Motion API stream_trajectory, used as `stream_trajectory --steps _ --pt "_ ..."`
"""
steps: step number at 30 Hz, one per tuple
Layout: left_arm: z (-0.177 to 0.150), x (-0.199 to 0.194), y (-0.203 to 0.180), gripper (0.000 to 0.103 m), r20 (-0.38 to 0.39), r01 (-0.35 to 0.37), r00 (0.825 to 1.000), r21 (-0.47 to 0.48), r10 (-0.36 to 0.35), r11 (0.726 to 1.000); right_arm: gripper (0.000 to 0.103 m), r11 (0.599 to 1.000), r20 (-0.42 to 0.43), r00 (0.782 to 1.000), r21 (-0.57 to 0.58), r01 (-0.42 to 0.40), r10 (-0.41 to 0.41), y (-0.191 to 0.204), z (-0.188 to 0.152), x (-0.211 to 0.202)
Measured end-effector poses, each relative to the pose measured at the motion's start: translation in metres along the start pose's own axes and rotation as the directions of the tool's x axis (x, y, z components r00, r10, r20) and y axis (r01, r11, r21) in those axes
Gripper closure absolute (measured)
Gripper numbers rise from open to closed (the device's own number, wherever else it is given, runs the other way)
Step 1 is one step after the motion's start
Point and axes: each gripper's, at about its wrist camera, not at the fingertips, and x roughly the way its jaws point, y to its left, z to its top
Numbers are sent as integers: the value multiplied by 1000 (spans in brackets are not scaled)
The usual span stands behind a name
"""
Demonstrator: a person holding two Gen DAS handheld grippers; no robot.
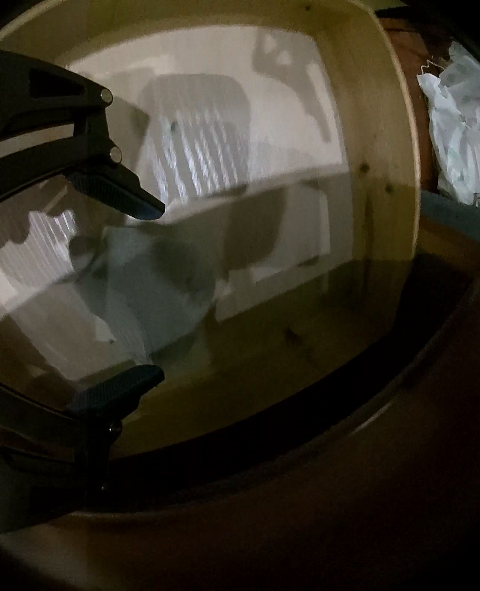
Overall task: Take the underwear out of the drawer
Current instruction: 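Reach the right gripper into the drawer toward the grey knit sock, then grasp the grey knit sock with the right gripper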
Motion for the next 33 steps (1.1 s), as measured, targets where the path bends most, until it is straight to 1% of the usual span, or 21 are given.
stream_trajectory --steps 5,11,14,16,19,21,22,23,24,25,26,27,29,33 --pt "1 5 -8 1 -10 17 1000 14 -17 1000 20 999 20 1000 25 22 -22 -8 -3 27" --pt "-1 15 -15 1 -44 32 999 29 -31 999 20 995 52 998 92 -24 19 -15 6 49" --pt "-2 17 -17 1 -51 39 998 29 -38 999 20 995 59 998 102 -21 15 -13 8 56" --pt "-2 18 -18 1 -54 42 998 31 -40 999 20 990 64 998 140 -18 9 -7 8 54" --pt "-3 19 -19 1 -61 49 997 28 -47 998 20 975 76 997 223 -23 6 -7 5 60" --pt "-3 20 -19 1 -65 48 997 24 -47 999 20 971 76 997 237 -35 18 -6 5 64" --pt "-3 21 -18 1 -66 47 997 20 -45 999 22 970 71 997 238 -42 26 -6 6 65" --pt "-4 21 -17 1 -67 44 997 18 -43 999 35 970 68 997 237 -61 46 -5 8 67" --pt "-4 20 -17 1 -68 43 997 17 -41 999 41 967 66 994 235 -98 84 -4 10 68" --pt "-4 20 -17 1 -68 40 997 16 -38 999 48 972 56 996 222 -84 73 -2 13 69" --pt "-4 20 -17 1 -68 37 997 16 -36 999 50 976 51 997 204 -75 66 1 22 68" --pt "-4 19 -17 1 -67 36 997 16 -35 999 54 980 49 997 187 -70 62 4 23 68" --pt "-5 19 -17 1 -65 35 997 15 -34 999 59 980 45 997 187 -69 61 8 25 68" --pt "-5 19 -17 1 -69 37 997 15 -36 999 64 980 11 996 177 -91 90 15 26 63"
